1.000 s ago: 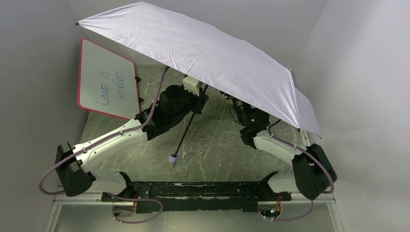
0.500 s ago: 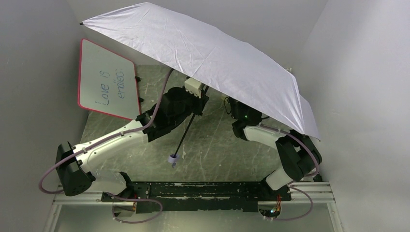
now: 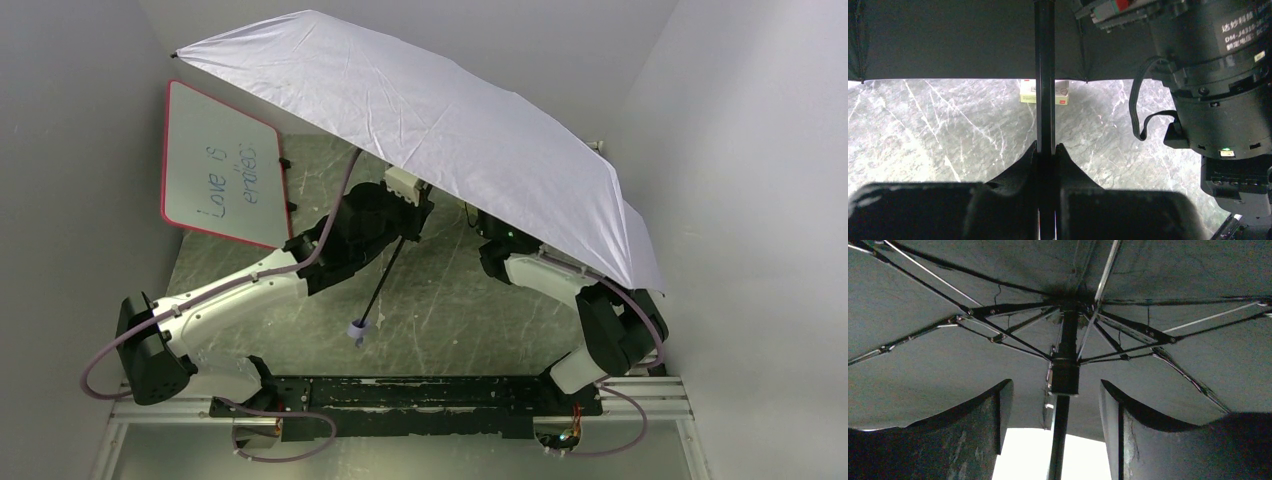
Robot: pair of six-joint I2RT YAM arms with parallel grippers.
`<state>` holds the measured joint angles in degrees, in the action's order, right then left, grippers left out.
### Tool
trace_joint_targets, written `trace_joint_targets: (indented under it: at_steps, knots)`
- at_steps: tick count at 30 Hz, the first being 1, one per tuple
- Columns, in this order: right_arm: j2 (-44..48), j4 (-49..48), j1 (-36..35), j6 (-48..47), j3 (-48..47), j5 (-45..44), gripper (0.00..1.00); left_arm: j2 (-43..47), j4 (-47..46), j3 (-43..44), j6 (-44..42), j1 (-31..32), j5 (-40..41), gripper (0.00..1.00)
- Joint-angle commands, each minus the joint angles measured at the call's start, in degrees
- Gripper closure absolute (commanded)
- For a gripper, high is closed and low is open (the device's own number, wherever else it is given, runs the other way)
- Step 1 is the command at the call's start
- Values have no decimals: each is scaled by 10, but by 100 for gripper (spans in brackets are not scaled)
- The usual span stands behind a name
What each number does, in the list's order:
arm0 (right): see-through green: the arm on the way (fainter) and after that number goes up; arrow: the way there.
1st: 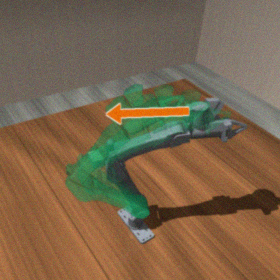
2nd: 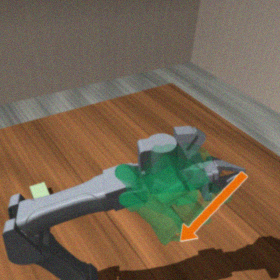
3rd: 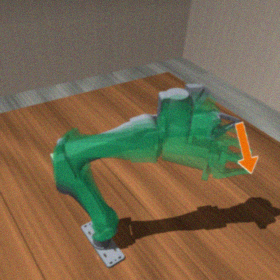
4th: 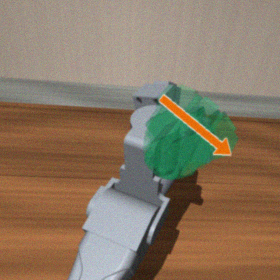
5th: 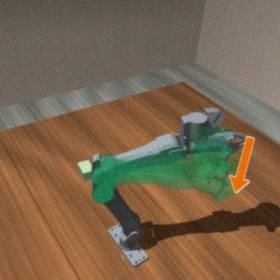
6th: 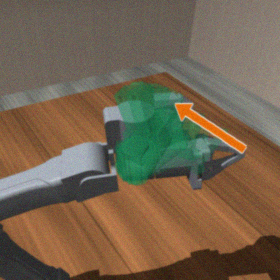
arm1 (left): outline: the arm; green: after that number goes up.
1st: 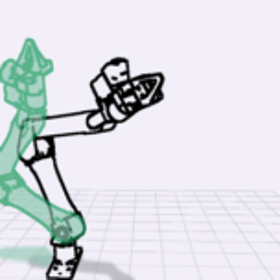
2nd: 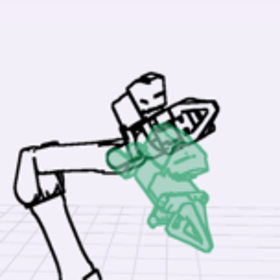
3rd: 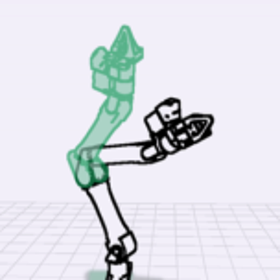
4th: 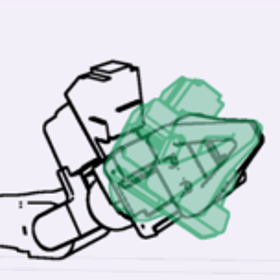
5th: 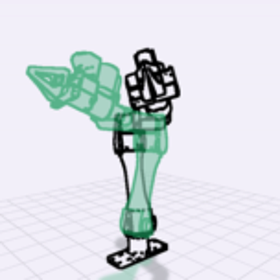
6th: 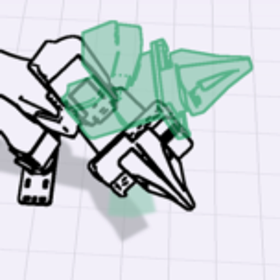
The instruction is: Put away the umbrella
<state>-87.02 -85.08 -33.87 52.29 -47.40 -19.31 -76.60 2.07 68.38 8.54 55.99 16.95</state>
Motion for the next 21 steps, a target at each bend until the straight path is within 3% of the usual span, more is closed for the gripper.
trace_joint_targets:
  at_steps: [1,21]
  knots:
    - [5,12,-3,-22,-31,-19,34,2,-44,3,-12,8,14,95]
    - [7,85,11,-15,-60,-28,50,-1,-47,0,-31,26,30,95]
